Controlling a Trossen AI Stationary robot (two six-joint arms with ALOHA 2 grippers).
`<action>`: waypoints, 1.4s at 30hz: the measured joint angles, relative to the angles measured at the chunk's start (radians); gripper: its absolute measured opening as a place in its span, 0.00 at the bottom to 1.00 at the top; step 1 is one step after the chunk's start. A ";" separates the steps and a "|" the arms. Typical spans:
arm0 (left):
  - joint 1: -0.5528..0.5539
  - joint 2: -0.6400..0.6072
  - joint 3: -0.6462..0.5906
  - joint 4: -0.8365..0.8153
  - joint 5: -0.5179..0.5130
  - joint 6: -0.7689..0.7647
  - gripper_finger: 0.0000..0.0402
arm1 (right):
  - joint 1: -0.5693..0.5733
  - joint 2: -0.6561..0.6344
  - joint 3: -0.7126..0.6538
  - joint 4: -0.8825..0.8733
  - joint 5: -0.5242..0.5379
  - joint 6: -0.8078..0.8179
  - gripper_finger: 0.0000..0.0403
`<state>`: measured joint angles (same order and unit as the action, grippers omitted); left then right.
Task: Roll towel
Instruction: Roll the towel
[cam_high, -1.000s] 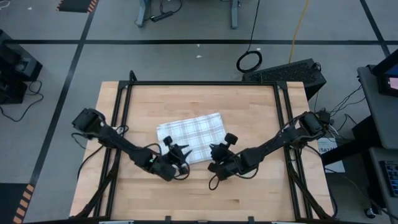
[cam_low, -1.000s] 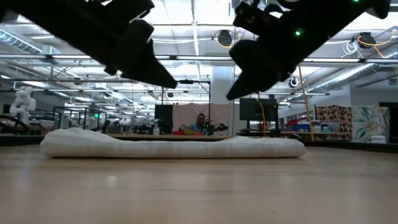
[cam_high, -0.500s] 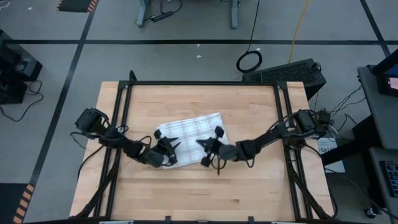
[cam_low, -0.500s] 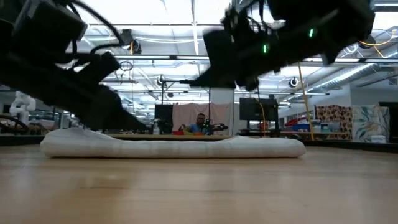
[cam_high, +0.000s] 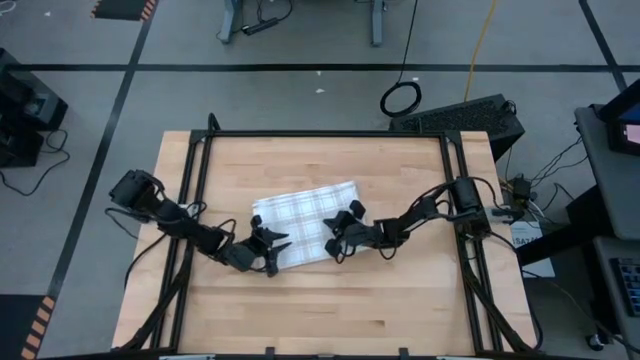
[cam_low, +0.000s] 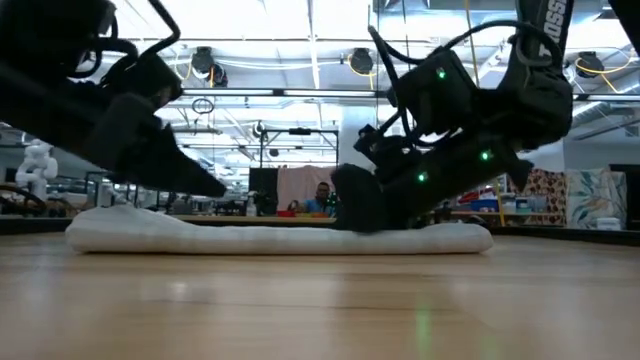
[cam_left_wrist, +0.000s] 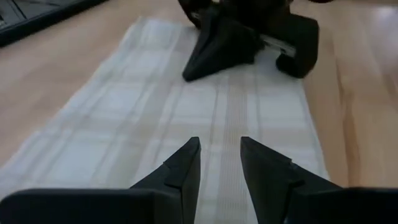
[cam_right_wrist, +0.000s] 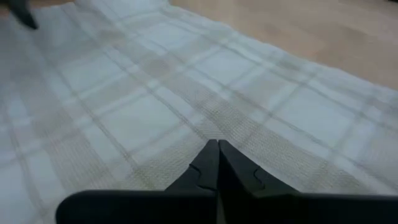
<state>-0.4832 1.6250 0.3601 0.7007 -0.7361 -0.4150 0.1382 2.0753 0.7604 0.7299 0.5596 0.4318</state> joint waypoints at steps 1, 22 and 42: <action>-0.004 -0.003 0.000 -0.024 0.004 -0.019 0.30 | 0.007 0.002 0.001 -0.013 0.009 0.023 0.00; 0.192 -0.063 0.004 -0.350 -0.028 0.398 0.30 | 0.303 -0.074 0.044 -0.128 0.185 0.291 0.00; 0.011 -0.211 0.046 -0.526 0.414 -0.142 0.30 | 0.295 -0.439 -0.121 -0.758 0.132 0.367 0.00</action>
<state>-0.4718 1.4143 0.4057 0.1744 -0.3225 -0.5565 0.4333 1.6364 0.6393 -0.0278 0.6916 0.7985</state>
